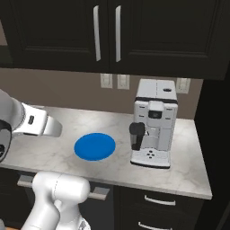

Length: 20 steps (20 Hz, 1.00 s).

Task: Pick squash from the fridge and place it on the plate on the counter.

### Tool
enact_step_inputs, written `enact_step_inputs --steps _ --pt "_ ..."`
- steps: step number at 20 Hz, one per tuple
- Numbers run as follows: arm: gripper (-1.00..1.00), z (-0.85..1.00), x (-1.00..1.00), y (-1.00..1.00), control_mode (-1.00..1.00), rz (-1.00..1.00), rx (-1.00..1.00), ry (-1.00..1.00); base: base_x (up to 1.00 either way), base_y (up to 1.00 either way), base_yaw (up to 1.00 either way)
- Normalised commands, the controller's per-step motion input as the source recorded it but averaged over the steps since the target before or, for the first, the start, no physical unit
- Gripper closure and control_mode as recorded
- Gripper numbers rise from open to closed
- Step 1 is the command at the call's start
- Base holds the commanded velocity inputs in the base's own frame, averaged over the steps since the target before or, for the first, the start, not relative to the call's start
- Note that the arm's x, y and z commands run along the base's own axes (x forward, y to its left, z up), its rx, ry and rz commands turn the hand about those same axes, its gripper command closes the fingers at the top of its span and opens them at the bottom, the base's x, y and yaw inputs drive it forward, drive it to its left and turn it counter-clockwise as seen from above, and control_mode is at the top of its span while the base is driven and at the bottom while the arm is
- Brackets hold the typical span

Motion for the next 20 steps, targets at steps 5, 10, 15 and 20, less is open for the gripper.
enact_step_inputs --steps 5,10,15,20 --pt "1.0 -0.59 0.54 0.0 -1.0 0.0 -0.01 0.07 0.0 0.0 0.0" --pt "1.0 -0.47 0.47 0.0 -1.0 0.0 -0.01 0.14 0.0 0.0 0.0" --pt "1.0 -0.2 0.4 0.0 -1.0 0.0 0.0 0.24 0.0 0.0 0.0" --pt "1.0 -0.15 0.46 0.0 -1.0 0.0 0.0 0.18 0.0 0.0 0.0"
